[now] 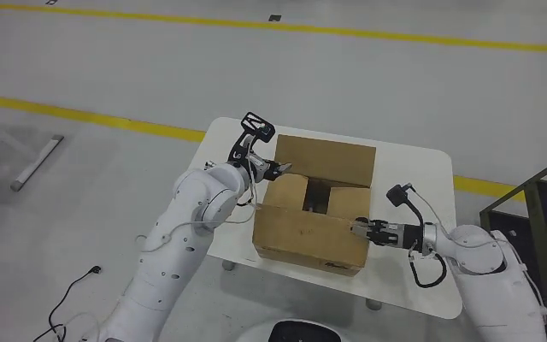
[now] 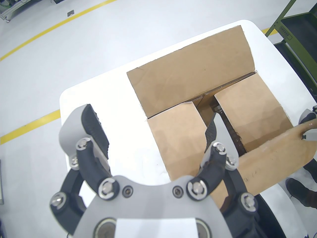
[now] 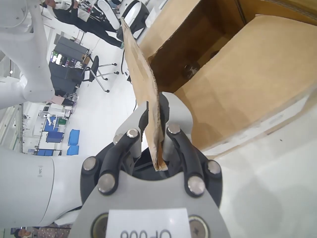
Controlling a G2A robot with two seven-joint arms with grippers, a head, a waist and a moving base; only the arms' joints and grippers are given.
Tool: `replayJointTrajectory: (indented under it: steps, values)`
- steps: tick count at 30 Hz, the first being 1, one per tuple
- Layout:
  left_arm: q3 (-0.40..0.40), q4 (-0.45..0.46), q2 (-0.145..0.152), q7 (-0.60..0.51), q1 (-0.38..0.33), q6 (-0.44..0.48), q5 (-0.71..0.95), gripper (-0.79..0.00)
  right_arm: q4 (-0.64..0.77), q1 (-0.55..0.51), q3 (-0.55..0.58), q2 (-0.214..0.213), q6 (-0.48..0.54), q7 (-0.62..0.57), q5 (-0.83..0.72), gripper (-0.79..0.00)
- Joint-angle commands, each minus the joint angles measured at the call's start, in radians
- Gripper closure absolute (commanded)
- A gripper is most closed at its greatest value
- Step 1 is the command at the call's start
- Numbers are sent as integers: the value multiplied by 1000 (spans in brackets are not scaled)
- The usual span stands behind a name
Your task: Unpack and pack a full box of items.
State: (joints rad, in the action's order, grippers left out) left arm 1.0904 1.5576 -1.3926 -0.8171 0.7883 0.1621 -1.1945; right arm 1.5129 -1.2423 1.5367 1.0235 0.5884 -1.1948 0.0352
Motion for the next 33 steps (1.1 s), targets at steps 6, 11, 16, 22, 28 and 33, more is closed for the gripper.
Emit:
replayJointTrajectory:
  steps: [6, 11, 16, 22, 28, 33]
  values:
    - [0, 0, 0, 0, 0, 0, 0, -785, 65, -32, 12, -15, 96, 59, 11, 0]
    - [28, 19, 2, -24, 14, 59, 123, -785, 130, -59, 26, -31, 145, 108, 101, 0]
    - [55, 38, 13, -163, 0, 178, 246, -785, 187, -80, 18, -41, 175, 139, 164, 0]
    - [23, 23, 19, -242, 0, 178, 221, -785, 239, -105, 8, -58, 198, 161, 221, 0]
    - [-50, 25, 15, -240, 10, 167, 174, -139, 257, -126, 23, -73, 209, 173, 223, -34]
    - [-94, 18, 12, -241, 6, 182, 179, 0, 265, -144, 34, -81, 206, 193, 220, -139]
